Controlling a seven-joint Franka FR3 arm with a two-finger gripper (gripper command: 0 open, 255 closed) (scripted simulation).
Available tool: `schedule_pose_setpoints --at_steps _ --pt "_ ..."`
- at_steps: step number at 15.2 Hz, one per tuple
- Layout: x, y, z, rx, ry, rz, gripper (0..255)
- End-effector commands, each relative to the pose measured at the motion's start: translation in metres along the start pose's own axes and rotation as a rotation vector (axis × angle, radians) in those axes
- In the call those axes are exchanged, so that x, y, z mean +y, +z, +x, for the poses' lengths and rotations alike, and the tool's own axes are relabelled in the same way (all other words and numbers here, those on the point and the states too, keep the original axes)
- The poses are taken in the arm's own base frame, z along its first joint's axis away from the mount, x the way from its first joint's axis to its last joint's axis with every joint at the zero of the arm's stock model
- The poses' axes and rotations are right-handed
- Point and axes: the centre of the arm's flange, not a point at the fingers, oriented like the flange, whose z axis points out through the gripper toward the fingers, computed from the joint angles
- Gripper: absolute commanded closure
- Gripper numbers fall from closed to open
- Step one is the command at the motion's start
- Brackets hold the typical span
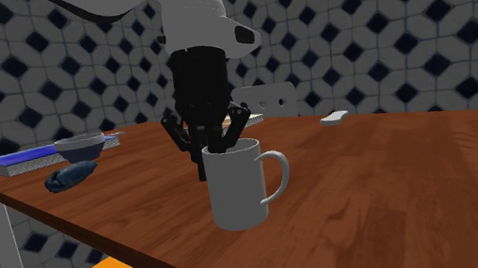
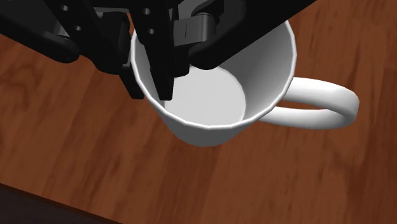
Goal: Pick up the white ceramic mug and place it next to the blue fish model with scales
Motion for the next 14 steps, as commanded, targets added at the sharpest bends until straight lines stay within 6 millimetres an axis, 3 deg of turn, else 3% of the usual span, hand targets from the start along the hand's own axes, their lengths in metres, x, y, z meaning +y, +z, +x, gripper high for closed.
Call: schedule_pose_setpoints --at_steps 1,14 --pt "0.0 0.0 0.0 0.0 0.0 0.0 255" --pt "0.002 -0.062 -0.011 0.0 0.0 0.0 255"
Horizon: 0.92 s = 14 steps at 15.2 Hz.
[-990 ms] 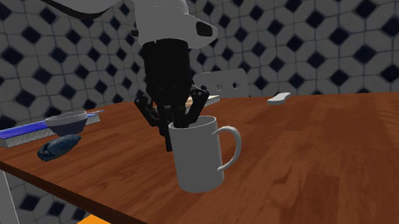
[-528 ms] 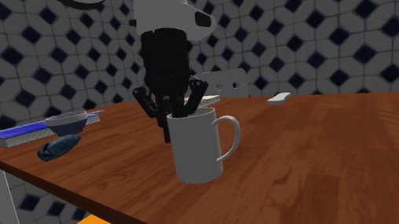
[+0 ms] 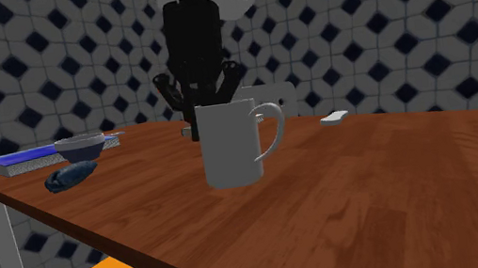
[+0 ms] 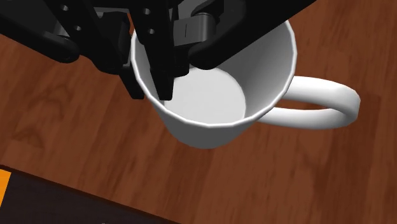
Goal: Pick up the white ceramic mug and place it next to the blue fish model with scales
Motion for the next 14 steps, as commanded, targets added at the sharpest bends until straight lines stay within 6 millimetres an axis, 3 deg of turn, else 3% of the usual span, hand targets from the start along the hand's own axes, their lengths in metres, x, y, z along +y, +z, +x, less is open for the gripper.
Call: schedule_pose_setpoints --at_steps 1,14 --pt "0.001 -0.01 -0.002 0.0 0.0 0.0 255" --pt "0.003 -0.078 -0.013 0.0 0.0 0.0 255"
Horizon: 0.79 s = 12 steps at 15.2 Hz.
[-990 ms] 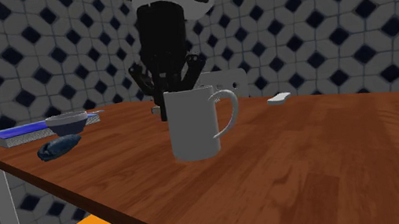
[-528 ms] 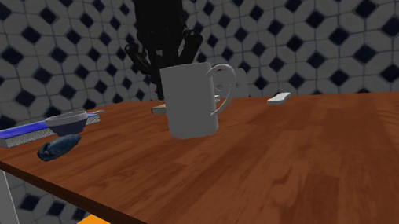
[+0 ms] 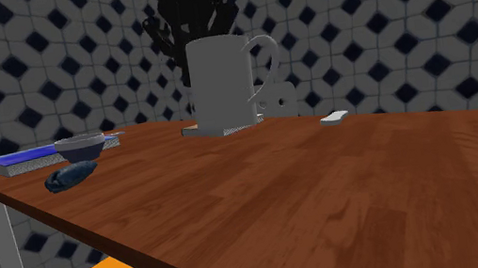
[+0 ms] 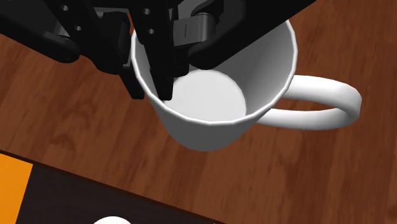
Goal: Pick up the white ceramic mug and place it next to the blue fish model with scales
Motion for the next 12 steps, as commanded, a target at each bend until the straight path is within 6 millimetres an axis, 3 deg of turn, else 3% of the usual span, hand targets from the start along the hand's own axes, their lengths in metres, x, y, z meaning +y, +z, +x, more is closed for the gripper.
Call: schedule_pose_setpoints --at_steps 1,8,12 --pt "0.0 -0.01 -0.001 0.0 0.0 0.0 255" --pt "0.0 -0.042 -0.006 0.0 0.0 0.0 255" --pt "-0.036 -0.05 0.031 0.0 0.0 0.0 255"
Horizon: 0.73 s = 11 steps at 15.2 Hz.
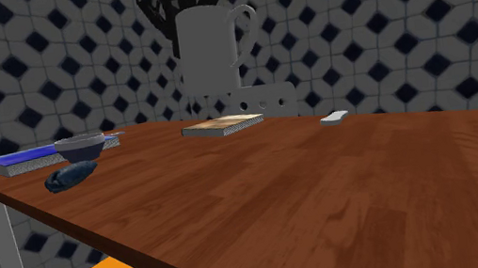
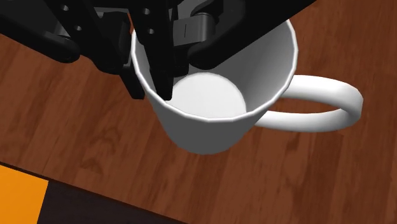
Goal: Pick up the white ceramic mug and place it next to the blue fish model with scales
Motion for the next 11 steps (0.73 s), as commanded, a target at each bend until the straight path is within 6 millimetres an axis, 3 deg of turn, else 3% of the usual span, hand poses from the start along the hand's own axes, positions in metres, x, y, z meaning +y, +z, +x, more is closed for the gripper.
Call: schedule_pose_setpoints --at_steps 1,11 --pt "-0.019 -0.004 0.016 0.0 0.001 0.0 255" --pt "-0.11 -0.023 0.11 0.0 0.001 0.0 255"
